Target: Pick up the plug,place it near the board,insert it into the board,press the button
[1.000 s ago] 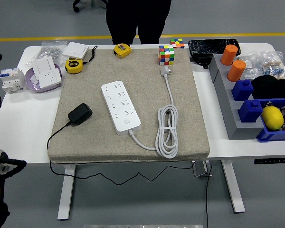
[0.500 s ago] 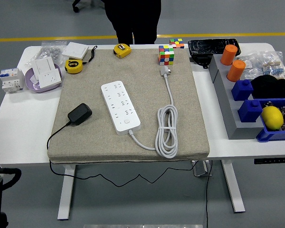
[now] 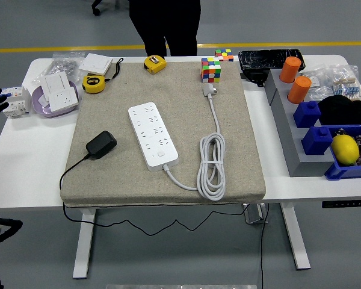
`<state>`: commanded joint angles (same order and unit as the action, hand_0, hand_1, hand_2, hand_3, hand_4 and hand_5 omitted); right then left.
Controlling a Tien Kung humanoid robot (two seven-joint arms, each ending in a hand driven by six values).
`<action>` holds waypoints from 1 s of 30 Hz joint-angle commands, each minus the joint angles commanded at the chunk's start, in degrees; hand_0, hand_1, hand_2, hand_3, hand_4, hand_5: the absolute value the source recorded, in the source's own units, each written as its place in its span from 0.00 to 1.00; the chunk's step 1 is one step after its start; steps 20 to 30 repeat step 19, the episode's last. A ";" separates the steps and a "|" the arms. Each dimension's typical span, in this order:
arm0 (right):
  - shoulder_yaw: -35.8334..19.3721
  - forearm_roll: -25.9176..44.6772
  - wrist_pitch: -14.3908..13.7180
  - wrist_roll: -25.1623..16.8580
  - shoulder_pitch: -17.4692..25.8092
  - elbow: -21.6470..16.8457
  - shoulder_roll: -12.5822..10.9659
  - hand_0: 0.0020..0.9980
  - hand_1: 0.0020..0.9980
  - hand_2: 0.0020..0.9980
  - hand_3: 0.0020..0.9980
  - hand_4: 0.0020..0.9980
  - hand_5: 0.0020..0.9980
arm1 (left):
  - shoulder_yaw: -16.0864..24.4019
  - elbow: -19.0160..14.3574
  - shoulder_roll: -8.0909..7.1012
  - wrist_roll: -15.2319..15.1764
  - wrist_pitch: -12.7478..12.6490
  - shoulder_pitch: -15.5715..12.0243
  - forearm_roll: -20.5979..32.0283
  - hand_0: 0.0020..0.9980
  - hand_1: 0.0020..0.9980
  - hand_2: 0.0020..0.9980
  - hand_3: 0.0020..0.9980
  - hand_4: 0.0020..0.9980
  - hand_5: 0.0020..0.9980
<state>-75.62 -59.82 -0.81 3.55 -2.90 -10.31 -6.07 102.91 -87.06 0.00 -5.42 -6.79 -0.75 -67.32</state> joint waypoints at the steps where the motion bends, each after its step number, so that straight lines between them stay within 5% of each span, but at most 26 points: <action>1: -0.22 -0.35 -0.01 0.11 -0.01 0.00 0.00 0.79 0.70 0.70 0.66 0.99 0.77 | -0.05 0.01 0.00 0.14 -0.13 0.06 -0.22 0.51 0.51 0.55 0.60 1.00 1.00; 2: -0.44 -0.72 -0.01 0.23 -0.04 0.00 0.00 0.79 0.70 0.70 0.66 0.99 0.77 | -0.12 0.03 0.00 0.27 -0.24 0.12 -0.38 0.40 0.26 0.34 0.61 1.00 1.00; 13: -0.26 -1.76 0.02 0.18 -0.29 0.00 0.10 0.79 0.70 0.70 0.66 0.99 0.77 | -0.77 0.77 -0.24 1.16 -1.51 -0.17 -2.83 0.38 0.20 0.26 0.62 1.00 1.00; 14: -0.30 -1.79 0.02 0.19 -0.25 0.00 0.09 0.79 0.70 0.70 0.66 0.99 0.77 | -0.76 0.79 -0.25 1.05 -1.46 -0.20 -2.87 0.64 0.65 0.60 0.64 1.00 1.00; 30: -0.51 -1.92 -0.03 0.29 -0.02 0.00 0.07 0.79 0.70 0.70 0.66 0.99 0.77 | -0.59 1.14 -0.12 -0.51 -0.35 -0.65 -1.97 0.64 0.65 0.60 0.64 1.00 1.00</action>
